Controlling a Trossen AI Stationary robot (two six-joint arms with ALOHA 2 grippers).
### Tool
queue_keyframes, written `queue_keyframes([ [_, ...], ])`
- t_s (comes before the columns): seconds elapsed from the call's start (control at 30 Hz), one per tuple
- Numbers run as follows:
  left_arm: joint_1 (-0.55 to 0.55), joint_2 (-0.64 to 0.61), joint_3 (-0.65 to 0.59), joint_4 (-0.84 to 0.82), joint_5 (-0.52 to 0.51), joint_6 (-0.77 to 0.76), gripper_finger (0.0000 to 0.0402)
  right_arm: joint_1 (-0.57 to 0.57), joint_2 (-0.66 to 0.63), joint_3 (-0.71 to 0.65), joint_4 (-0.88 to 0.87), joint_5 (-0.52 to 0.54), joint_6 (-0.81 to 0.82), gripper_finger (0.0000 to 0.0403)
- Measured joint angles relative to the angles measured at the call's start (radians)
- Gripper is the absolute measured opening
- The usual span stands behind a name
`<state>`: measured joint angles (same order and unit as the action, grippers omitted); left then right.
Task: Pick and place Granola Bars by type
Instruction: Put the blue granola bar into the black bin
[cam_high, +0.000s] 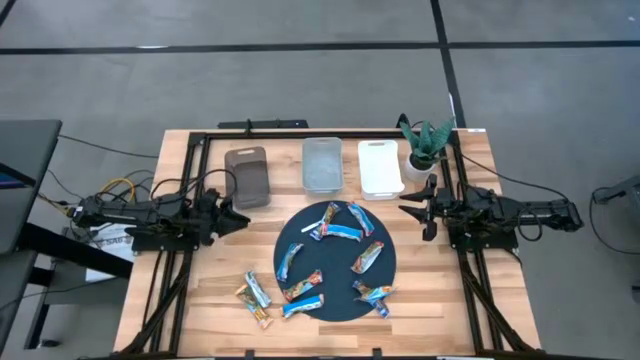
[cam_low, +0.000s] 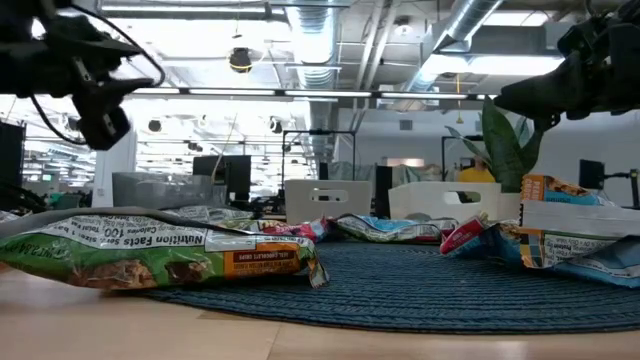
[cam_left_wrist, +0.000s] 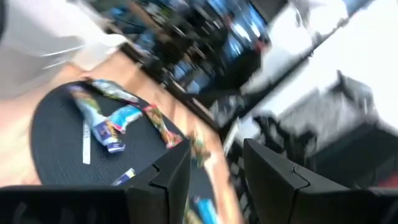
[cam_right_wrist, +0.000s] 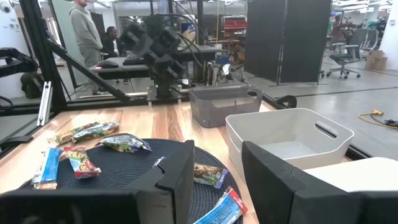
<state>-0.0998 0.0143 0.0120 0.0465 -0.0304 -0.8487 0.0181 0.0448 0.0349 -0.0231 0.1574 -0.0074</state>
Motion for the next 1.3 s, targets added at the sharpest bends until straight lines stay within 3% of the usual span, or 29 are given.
queue_keyframes([
  [0.13,0.000,0.000,0.000,0.006,-0.080,-0.237,0.0139,0.000,0.000,0.000,0.000,0.000,0.000,0.0127],
  [0.23,0.001,0.000,0.000,0.020,-0.119,-0.270,0.0139,0.000,0.000,0.000,0.000,0.000,0.000,0.0127],
  [0.33,0.000,0.000,0.001,0.146,-0.092,-0.195,0.0139,0.000,0.000,0.000,0.000,0.000,0.000,0.0127],
  [0.47,0.000,0.027,0.076,0.244,-0.084,0.043,0.0139,0.000,0.000,0.000,0.000,0.000,0.000,0.0127],
  [0.6,0.000,0.159,0.281,-0.005,-0.123,0.146,0.0139,0.000,0.000,0.000,0.000,0.000,0.000,0.0127],
  [0.8,0.001,0.586,0.637,-0.432,-0.139,0.249,0.0139,0.000,0.000,0.000,0.000,0.000,0.000,0.0127],
  [0.93,0.012,0.833,0.849,-0.592,-0.154,0.322,0.0139,0.000,0.000,0.000,0.000,0.000,0.000,0.0127],
  [1.13,0.018,1.077,1.057,-0.819,-0.156,0.415,0.0139,0.000,0.000,0.000,0.015,0.000,0.003,0.0127],
  [1.23,0.018,1.150,1.104,-0.884,-0.133,0.411,0.0139,0.001,0.002,0.000,0.030,0.030,0.120,0.0127],
  [1.3,0.022,1.174,1.111,-0.898,-0.127,0.374,0.0139,0.000,0.007,0.000,0.075,0.073,0.335,0.0127],
])
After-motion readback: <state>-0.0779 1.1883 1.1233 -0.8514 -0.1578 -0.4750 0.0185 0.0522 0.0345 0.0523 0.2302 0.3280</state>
